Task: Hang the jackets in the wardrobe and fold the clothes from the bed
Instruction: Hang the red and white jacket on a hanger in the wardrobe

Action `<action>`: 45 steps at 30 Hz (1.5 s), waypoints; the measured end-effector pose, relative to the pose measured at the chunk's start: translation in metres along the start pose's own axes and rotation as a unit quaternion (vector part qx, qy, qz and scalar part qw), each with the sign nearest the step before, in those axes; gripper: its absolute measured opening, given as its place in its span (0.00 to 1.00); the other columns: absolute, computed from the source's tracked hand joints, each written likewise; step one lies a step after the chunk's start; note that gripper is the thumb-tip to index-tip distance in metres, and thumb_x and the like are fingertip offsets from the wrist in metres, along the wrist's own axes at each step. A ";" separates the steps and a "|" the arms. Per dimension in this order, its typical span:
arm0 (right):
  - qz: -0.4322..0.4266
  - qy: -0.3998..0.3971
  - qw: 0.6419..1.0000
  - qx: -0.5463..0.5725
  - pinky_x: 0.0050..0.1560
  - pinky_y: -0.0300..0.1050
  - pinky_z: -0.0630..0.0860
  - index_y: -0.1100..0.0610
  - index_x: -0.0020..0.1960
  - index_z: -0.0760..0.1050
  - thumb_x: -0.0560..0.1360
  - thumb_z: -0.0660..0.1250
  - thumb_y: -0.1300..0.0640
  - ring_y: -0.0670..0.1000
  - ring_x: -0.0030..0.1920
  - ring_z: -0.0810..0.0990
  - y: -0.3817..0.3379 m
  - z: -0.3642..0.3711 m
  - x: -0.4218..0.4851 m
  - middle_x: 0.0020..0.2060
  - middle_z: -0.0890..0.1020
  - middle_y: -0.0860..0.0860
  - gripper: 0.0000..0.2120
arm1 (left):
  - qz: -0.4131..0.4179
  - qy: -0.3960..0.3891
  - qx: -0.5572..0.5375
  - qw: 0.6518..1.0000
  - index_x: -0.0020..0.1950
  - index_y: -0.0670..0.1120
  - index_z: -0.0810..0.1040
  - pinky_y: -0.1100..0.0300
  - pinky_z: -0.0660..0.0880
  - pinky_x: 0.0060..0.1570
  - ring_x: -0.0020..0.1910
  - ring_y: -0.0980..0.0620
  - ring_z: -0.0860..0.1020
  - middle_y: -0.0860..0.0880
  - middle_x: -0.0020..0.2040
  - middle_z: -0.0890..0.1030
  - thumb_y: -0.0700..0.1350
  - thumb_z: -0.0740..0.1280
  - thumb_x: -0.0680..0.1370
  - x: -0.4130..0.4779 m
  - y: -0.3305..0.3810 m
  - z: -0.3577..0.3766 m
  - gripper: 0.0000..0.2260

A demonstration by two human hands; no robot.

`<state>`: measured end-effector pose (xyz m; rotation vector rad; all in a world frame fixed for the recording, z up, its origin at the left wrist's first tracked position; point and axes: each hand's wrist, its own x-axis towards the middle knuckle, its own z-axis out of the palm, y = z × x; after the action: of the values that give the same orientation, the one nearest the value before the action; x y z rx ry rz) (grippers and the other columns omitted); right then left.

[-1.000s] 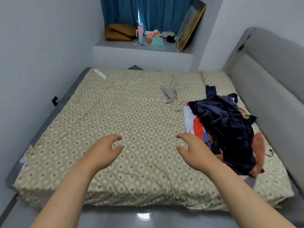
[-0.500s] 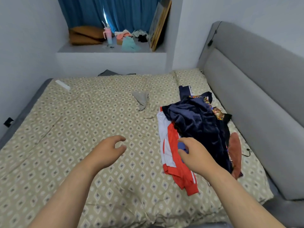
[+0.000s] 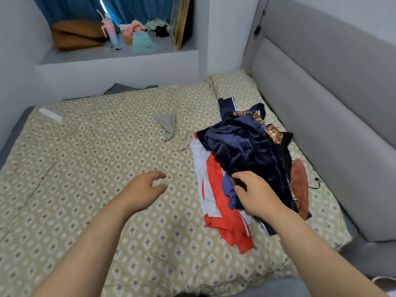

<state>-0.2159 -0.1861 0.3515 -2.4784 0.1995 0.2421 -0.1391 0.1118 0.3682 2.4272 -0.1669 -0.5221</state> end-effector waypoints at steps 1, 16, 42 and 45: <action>0.006 -0.003 1.000 -0.001 0.70 0.43 0.65 0.57 0.73 0.69 0.81 0.61 0.60 0.53 0.71 0.69 0.003 0.001 0.006 0.71 0.72 0.52 0.20 | 0.001 -0.007 -0.006 1.000 0.69 0.52 0.74 0.66 0.72 0.45 0.60 0.54 0.75 0.52 0.71 0.72 0.50 0.64 0.81 0.010 -0.001 0.002 0.16; 0.139 -0.096 0.984 -0.051 0.63 0.48 0.69 0.58 0.71 0.71 0.80 0.60 0.58 0.59 0.66 0.73 0.061 0.057 0.147 0.67 0.75 0.55 0.20 | -0.007 -0.134 -0.061 0.989 0.69 0.49 0.75 0.60 0.67 0.61 0.68 0.54 0.72 0.53 0.70 0.74 0.48 0.65 0.81 0.201 -0.044 0.058 0.16; 0.259 -0.131 0.946 0.149 0.69 0.33 0.56 0.56 0.75 0.67 0.79 0.65 0.58 0.51 0.74 0.64 0.231 0.278 0.317 0.75 0.64 0.52 0.25 | -0.251 -0.038 -0.488 0.835 0.61 0.40 0.78 0.44 0.82 0.50 0.49 0.43 0.85 0.43 0.52 0.85 0.41 0.75 0.73 0.446 -0.125 0.326 0.17; 0.247 -0.119 0.948 0.164 0.70 0.37 0.59 0.56 0.73 0.70 0.80 0.64 0.56 0.51 0.72 0.67 0.233 0.282 0.311 0.72 0.69 0.51 0.22 | -0.258 -0.038 -0.493 0.830 0.60 0.38 0.78 0.37 0.81 0.47 0.48 0.37 0.84 0.39 0.52 0.84 0.29 0.68 0.72 0.450 -0.112 0.329 0.18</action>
<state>0.0039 -0.2243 -0.0733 -2.0128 0.6999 0.6580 0.1369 -0.0973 -0.0827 1.3926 0.6130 -0.7080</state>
